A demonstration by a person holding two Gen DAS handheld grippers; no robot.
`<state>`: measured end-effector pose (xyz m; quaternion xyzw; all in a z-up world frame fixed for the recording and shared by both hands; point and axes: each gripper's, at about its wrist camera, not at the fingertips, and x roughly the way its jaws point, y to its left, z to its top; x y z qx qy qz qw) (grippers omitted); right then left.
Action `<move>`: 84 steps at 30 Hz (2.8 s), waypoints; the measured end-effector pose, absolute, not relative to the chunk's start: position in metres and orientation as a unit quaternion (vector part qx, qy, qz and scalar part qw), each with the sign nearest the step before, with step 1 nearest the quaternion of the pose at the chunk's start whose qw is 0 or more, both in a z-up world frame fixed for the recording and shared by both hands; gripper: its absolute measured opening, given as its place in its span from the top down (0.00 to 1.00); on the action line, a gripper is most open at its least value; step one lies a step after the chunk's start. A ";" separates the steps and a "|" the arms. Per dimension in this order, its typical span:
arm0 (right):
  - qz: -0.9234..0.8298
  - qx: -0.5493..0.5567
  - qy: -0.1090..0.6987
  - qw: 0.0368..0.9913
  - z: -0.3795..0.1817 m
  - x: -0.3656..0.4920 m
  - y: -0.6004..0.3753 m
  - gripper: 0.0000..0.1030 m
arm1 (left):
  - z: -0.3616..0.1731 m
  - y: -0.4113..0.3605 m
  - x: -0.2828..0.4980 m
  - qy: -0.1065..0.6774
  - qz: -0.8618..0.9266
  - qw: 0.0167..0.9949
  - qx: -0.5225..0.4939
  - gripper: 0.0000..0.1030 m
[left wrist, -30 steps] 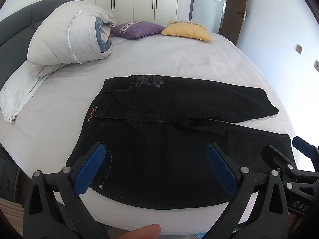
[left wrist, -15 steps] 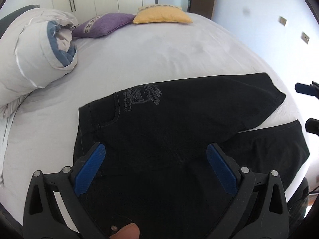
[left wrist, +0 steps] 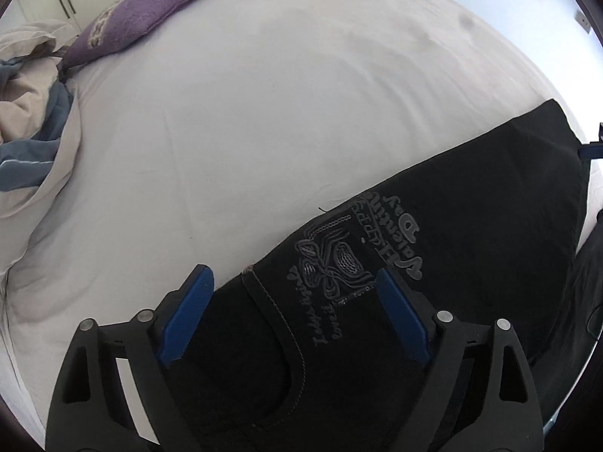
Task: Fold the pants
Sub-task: 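Grasp the jeans waistband with the left gripper while the right gripper grasps the other waistband end, then lift the waistband with both grippers and fold it over toward the leg hems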
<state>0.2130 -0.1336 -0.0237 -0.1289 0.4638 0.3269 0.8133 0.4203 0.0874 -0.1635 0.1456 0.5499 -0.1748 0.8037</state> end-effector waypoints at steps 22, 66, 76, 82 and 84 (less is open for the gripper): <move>0.367 -0.185 0.486 0.771 -0.056 0.289 -0.087 0.41 | -0.211 0.066 0.473 0.550 -0.235 0.780 0.183 0.92; 0.412 -0.299 0.446 0.736 -0.033 0.191 -0.039 0.97 | -0.117 0.098 0.253 0.417 -0.267 0.851 0.172 0.93; 0.405 -0.344 0.454 0.715 -0.059 0.116 -0.022 0.97 | -0.137 0.104 0.178 0.440 -0.278 0.837 0.172 0.93; 0.405 -0.360 0.464 0.700 -0.073 0.072 -0.021 0.97 | -0.156 0.102 0.124 0.451 -0.298 0.821 0.183 0.93; 0.406 -0.367 0.465 0.696 -0.077 0.058 -0.021 0.97 | -0.160 0.102 0.106 0.454 -0.305 0.817 0.185 0.93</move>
